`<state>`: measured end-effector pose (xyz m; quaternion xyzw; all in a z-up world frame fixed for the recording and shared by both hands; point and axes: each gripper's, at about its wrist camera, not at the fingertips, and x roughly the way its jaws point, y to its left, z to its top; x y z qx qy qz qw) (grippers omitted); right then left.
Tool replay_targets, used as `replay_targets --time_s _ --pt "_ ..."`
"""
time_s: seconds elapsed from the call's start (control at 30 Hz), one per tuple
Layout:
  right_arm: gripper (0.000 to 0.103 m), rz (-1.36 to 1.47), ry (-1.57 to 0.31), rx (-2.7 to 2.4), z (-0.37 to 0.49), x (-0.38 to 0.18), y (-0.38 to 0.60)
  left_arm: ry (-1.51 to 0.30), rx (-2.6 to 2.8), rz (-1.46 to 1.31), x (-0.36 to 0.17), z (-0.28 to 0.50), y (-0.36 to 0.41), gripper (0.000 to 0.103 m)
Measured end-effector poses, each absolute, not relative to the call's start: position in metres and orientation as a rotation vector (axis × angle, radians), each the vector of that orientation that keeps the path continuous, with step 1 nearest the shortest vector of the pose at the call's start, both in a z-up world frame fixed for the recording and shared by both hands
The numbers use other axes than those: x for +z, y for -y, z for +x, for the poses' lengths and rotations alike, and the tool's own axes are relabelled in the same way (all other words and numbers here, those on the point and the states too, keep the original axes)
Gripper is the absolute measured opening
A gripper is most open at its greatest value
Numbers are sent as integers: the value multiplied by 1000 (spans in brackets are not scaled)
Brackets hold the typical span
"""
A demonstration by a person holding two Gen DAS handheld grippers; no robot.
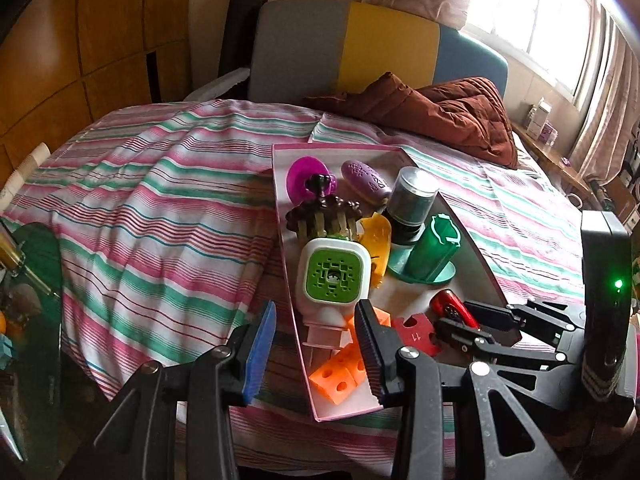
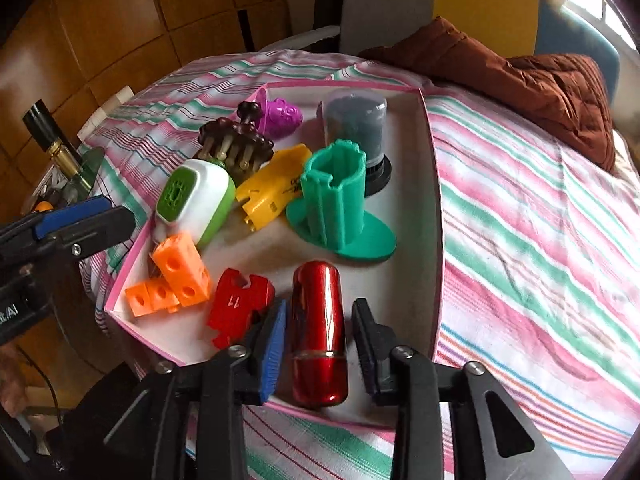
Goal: Organize rigid objects
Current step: 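Carry the red cylinder into the tray and open the right gripper, then withdraw both grippers from the tray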
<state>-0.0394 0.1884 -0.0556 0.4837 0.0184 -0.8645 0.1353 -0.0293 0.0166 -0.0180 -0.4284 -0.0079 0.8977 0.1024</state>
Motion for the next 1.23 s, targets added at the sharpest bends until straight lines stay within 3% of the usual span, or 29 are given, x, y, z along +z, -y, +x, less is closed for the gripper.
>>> replay_targets --time_s 0.1,0.37,0.53,1.23 --pt "41 1389 -25 -2513 -36 -53 -192 5 2677 -1256 -16 -28 -17 41" --pt "68 1292 38 -2595 -26 -31 -190 -3 2748 -1225 -6 -23 -15 41" --pt "76 1239 44 -2701 -14 -17 -186 -4 2824 -1232 0 -18 -15 42" --pt "77 1227 57 -2799 3 -12 -182 -29 2918 -1139 3 2 -15 42"
